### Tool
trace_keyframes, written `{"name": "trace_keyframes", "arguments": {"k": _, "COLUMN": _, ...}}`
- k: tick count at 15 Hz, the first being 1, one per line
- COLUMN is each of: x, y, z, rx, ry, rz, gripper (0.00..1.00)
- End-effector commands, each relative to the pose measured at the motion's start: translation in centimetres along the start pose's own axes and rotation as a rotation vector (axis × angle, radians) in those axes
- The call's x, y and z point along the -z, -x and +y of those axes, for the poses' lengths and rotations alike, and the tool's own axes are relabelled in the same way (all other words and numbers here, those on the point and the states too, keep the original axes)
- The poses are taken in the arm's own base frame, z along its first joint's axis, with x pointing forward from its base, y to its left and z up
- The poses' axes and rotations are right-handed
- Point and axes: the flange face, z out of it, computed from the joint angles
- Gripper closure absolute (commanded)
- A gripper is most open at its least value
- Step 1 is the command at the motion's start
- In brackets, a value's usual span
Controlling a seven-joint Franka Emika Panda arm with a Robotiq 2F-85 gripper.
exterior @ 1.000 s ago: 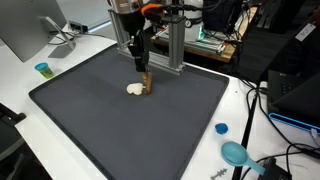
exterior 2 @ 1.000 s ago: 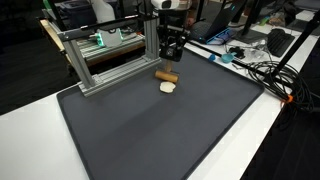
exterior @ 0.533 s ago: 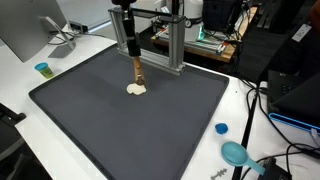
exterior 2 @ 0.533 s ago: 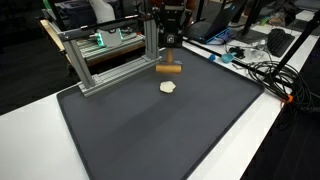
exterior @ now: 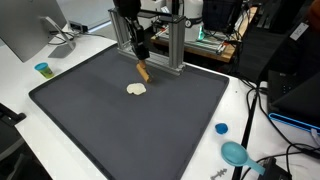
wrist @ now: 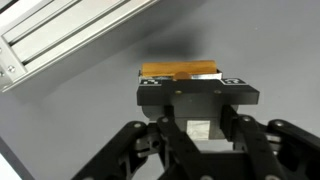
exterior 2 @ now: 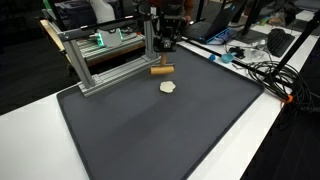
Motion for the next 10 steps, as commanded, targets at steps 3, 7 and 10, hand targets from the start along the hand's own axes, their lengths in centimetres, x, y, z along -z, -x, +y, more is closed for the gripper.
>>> {"name": "trace_keyframes", "arguments": {"k": 3, "x": 1.1, "y": -0.1, "z": -0.8, "rx": 0.125, "ry": 0.044, "rz": 0.044, "gripper": 0.54}}
{"name": "trace_keyframes", "arguments": {"k": 7, "x": 2.2, "y": 0.0, "z": -1.9, "rx": 0.165, "ry": 0.033, "rz": 0.066, "gripper": 0.79}}
{"name": "trace_keyframes", "arguments": {"k": 10, "x": 2.9, "y": 0.5, "z": -2.6, "rx": 0.348, "ry": 0.013, "rz": 0.153, "gripper": 0.79}}
